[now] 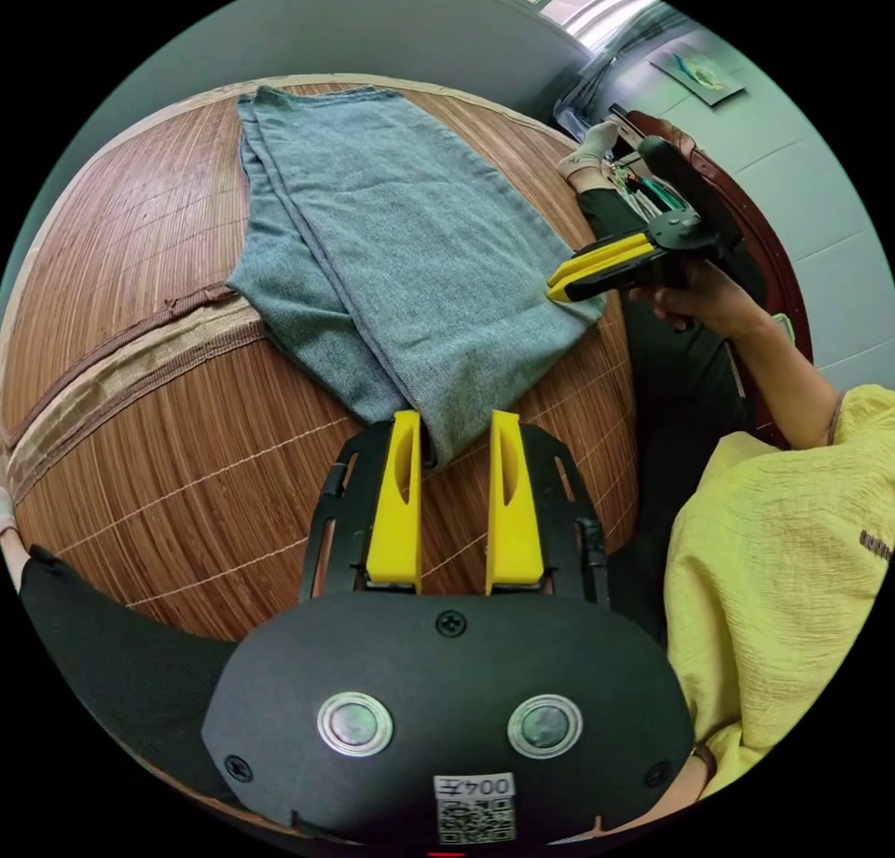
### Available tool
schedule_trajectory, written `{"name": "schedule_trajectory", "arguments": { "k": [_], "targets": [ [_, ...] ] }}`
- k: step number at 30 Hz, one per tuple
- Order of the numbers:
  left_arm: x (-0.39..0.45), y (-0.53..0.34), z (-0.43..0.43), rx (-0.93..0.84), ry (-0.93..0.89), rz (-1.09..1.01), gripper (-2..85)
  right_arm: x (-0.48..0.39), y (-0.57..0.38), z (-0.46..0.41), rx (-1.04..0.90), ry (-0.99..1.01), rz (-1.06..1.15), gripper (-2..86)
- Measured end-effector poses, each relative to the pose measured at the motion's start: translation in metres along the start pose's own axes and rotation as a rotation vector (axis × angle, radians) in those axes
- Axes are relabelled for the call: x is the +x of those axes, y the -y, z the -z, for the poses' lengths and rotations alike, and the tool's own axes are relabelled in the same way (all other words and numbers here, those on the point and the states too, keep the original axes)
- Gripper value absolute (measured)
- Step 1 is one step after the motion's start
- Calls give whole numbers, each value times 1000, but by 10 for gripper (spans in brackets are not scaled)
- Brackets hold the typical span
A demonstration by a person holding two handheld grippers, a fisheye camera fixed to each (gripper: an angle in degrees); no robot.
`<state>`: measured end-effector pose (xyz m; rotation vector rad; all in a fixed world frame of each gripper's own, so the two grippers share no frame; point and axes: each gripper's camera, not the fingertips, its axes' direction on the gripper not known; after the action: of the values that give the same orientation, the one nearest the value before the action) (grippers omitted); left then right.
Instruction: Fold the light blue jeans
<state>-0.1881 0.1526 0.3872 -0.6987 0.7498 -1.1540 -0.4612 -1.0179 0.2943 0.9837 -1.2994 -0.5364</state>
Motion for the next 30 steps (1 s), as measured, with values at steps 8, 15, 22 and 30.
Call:
{"name": "schedule_trajectory", "arguments": {
  "k": [8, 15, 22, 30],
  "targets": [
    [-12, -6, 13, 114, -65, -10, 97, -27, 9, -5, 29, -89, 70, 57],
    [-28, 9, -3, 78, -110, 1, 111, -33, 21, -7, 17, -77, 57, 54],
    [-50, 15, -10, 50, -219, 45, 62, -43, 37, -11, -35, -103, 86, 59],
    [-58, 11, -4, -25, -145, 77, 31, -35, 43, -13, -41, -35, 116, 55]
  ]
}}
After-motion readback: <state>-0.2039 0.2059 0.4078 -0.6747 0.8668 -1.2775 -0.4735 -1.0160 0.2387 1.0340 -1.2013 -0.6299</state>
